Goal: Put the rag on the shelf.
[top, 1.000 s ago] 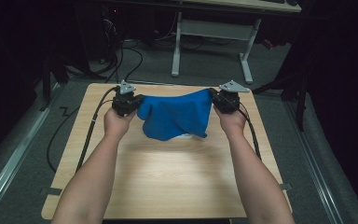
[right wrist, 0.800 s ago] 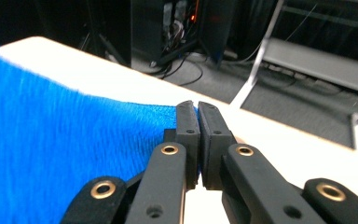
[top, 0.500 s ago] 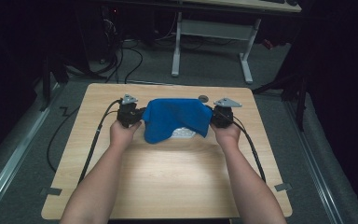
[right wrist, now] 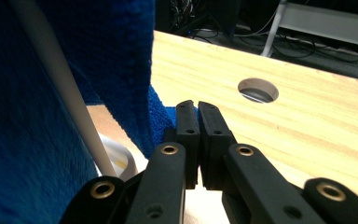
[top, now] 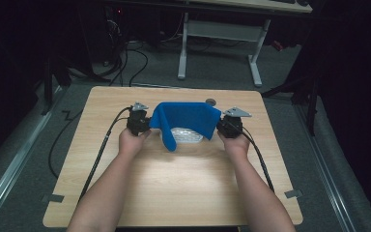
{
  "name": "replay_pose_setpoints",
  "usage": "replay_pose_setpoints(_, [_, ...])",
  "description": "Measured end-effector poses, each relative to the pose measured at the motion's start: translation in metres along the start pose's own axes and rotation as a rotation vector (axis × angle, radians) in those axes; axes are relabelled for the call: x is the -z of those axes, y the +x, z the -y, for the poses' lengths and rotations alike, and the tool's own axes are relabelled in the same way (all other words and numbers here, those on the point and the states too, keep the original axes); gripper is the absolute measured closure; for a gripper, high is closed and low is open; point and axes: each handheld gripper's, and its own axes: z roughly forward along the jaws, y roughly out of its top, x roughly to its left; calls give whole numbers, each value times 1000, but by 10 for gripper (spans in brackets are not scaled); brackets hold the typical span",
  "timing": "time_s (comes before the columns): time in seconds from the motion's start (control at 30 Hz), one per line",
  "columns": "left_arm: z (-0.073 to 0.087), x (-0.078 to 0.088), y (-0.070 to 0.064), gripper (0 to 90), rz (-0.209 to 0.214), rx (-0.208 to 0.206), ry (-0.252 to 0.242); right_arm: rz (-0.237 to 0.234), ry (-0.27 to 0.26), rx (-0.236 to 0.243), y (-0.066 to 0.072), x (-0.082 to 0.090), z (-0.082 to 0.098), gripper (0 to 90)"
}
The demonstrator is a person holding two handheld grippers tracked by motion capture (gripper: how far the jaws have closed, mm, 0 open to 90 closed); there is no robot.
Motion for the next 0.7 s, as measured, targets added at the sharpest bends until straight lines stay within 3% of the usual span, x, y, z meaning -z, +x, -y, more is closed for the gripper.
replay_pose_setpoints(0.33, [4,-5,0,840,14,6,30,-1,16,-3,4,-3,6,884])
replay_pose_setpoints(0.7, [5,-7,-3,818,27,11,30,1,16,-7,4,-4,6,879])
